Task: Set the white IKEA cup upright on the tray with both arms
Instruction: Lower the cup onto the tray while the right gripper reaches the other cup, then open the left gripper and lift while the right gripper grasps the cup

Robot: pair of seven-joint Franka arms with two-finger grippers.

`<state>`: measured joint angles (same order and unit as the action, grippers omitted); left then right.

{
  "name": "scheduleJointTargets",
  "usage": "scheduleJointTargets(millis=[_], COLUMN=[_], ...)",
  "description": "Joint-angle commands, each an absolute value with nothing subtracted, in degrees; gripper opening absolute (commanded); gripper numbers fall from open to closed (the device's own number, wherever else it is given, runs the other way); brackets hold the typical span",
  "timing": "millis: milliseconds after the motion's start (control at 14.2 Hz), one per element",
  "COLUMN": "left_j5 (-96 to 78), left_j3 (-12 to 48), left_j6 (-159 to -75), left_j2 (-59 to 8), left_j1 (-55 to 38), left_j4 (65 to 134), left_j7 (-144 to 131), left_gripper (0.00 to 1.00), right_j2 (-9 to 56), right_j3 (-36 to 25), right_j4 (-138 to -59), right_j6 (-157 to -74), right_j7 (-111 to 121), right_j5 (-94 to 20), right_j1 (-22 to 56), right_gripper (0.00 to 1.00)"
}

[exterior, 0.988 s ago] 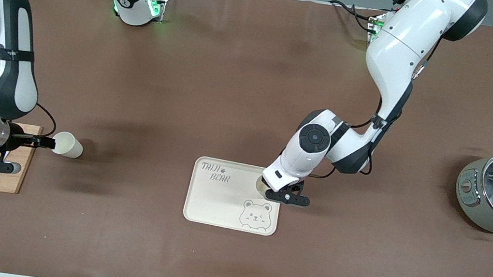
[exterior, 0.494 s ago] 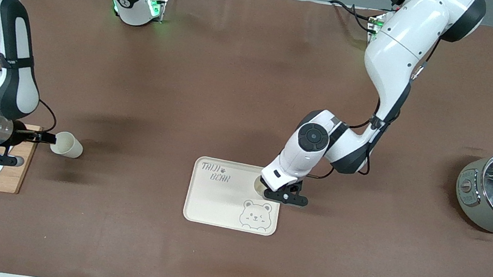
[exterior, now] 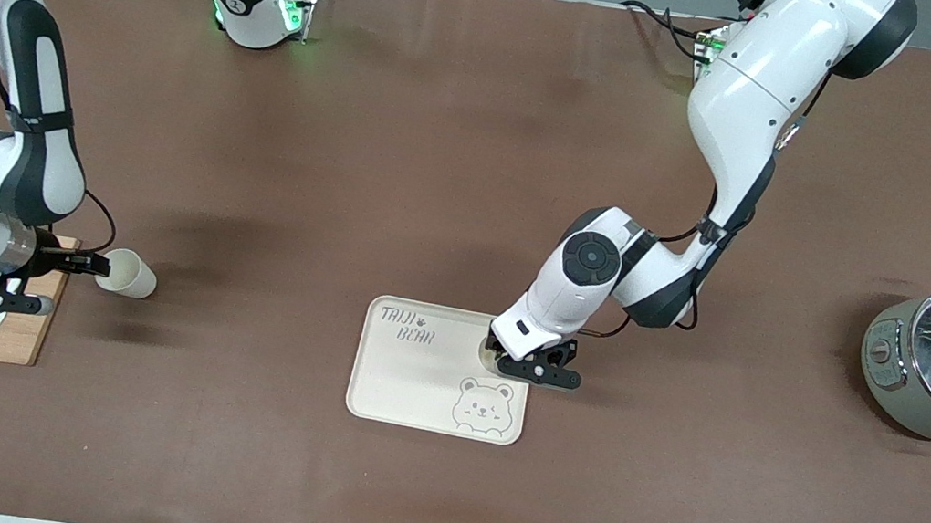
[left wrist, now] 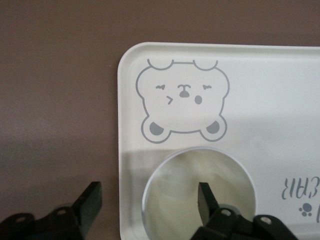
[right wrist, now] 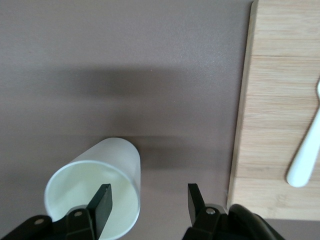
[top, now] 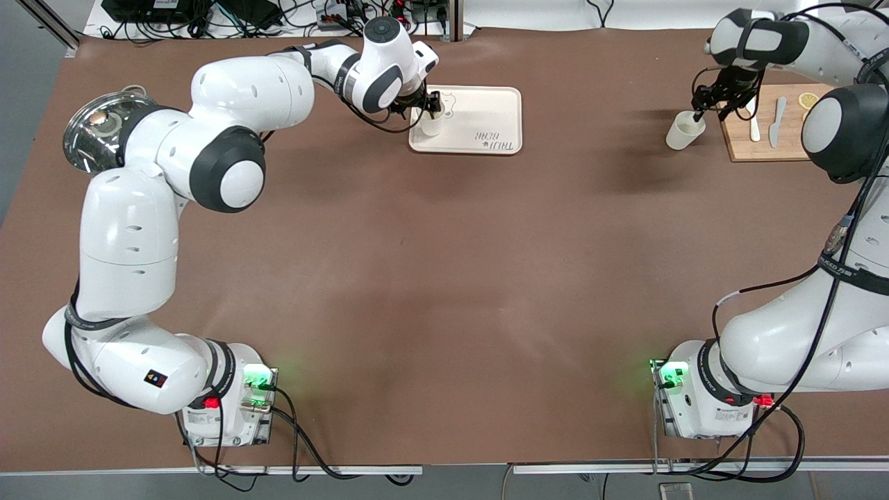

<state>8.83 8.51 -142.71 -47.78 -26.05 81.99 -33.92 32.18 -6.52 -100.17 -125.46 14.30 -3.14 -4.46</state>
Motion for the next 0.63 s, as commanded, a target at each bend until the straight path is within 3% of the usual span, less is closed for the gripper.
scheduleJointTargets(millis=[0,71,282,564], left_j5=[10.55,10.63,10.63,10.81], left_j3=[7.82,7.74,7.73,7.73], left_j6=[-142.91,-142.91,-142.56,-140.64], left_j2=[-47.64,-47.20,-46.32,-44.83], left_j1=[-26.37,-26.19,-25.84,-24.88], left_j4=[80.95,80.95,80.95,80.95], left_j7=[-35.42,-35.33,-35.16,-35.07], left_gripper=[1.00,1.00,1.00,1.00], right_j2=[31.29,31.38,31.20,31.02], right_j3=[-5.98,-6.06,-5.98,-5.98], right_j4=[-103.09,-103.10,-103.01,-101.87], right_j6=[-128.06,-128.23,-127.88,-126.83], right_j7=[14.94,15.03,14.85,14.50], right_j5=[-4.48,-5.53,-5.80,-5.98], right_j1=[-4.48,-4.57,-4.40,-4.48], right_gripper=[0.43,0.29,0.01,0.00])
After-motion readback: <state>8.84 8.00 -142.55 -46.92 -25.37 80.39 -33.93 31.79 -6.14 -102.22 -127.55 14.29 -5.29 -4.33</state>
